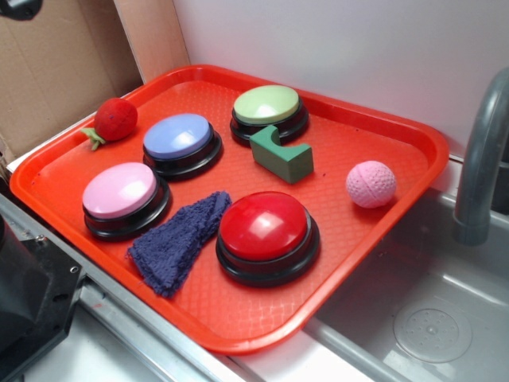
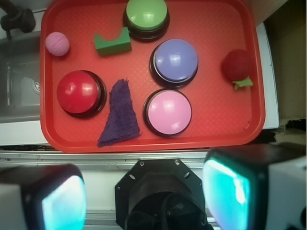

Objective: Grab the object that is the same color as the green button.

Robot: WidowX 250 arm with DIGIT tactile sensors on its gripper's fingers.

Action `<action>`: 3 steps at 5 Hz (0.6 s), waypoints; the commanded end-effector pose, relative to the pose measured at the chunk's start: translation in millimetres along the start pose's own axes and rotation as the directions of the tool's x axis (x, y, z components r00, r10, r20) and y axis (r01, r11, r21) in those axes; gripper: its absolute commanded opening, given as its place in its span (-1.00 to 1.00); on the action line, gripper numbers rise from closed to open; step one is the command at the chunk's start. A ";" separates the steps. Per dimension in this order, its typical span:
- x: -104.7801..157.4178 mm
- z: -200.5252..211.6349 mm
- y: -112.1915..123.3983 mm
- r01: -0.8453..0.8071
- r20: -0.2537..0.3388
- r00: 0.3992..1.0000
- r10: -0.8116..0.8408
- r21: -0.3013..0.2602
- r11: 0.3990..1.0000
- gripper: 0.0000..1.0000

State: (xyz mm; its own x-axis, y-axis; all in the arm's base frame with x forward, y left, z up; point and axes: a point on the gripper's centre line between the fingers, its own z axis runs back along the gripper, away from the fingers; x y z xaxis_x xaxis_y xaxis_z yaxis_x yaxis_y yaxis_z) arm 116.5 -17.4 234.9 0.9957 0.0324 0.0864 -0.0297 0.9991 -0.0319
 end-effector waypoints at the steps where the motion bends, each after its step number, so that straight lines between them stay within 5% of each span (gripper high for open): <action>1: 0.0 0.0 0.0 0.000 0.000 1.000 0.000 0.000 1.000 1.00; 3: 30.1 -28.3 -19.1 -0.288 -0.018 0.957 0.288 -0.043 0.957 1.00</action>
State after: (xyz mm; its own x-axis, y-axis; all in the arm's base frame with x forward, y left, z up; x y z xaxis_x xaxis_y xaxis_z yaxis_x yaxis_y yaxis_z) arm 147.7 -36.0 204.3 0.9407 0.3371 0.0388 -0.3325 0.9385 -0.0926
